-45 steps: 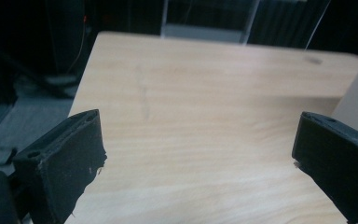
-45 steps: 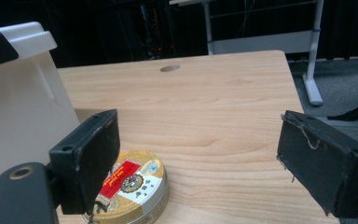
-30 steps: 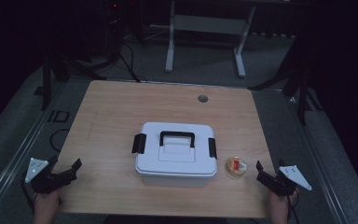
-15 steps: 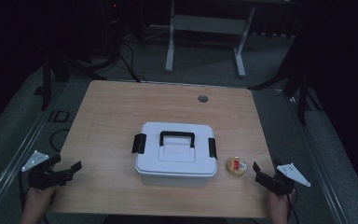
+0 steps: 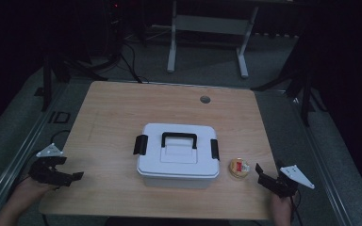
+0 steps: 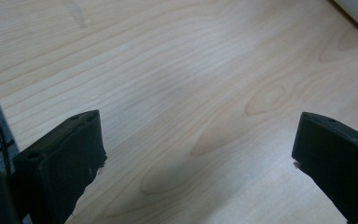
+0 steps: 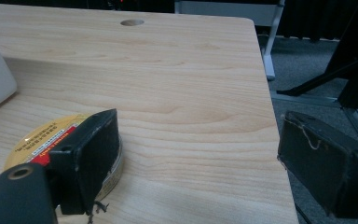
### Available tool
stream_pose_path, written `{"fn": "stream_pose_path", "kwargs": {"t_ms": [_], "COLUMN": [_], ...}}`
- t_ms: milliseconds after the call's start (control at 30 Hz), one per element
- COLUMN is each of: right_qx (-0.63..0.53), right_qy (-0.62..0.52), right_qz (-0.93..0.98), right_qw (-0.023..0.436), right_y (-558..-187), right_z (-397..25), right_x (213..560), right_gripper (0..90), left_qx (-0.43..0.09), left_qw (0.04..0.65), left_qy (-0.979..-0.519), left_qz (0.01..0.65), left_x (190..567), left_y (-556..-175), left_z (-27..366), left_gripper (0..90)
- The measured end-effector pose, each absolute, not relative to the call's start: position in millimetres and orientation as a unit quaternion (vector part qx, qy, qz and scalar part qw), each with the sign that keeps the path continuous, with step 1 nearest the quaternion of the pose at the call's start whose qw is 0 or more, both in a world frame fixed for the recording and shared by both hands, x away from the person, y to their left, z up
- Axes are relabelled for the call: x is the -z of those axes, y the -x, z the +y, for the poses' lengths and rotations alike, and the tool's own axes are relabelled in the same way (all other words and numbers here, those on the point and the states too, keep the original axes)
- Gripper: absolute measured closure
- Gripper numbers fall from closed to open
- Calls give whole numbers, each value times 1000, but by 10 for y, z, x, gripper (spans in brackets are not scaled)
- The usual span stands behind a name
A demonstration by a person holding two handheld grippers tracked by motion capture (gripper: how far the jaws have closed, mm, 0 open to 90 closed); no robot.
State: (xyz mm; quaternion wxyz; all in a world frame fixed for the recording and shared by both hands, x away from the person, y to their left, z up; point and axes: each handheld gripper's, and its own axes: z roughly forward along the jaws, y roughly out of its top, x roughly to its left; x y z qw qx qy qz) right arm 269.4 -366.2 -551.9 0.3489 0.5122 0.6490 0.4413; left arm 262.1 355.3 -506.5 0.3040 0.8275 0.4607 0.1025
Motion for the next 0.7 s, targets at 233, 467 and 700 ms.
{"fn": "stream_pose_path", "kwargs": {"t_ms": [233,467,700], "right_qx": [-441,-441,-440], "right_qy": [-512,-512,-511], "right_qz": [650,651,653], "right_qw": [348,346,344], "right_y": [-2697,-2697,-2701], "right_z": [-3664,-3665,-3662], "right_x": [5520,5520,5520], "right_gripper": [123,123,123], "left_qx": [-79,-54,-21], "left_qw": [251,191,125], "left_qy": [-863,-890,-914], "left_qz": [432,410,385], "left_x": [4986,4943,4907], "left_y": [-2687,-2755,-2794], "left_z": [3487,3444,3399], "left_gripper": [18,18,18]}}
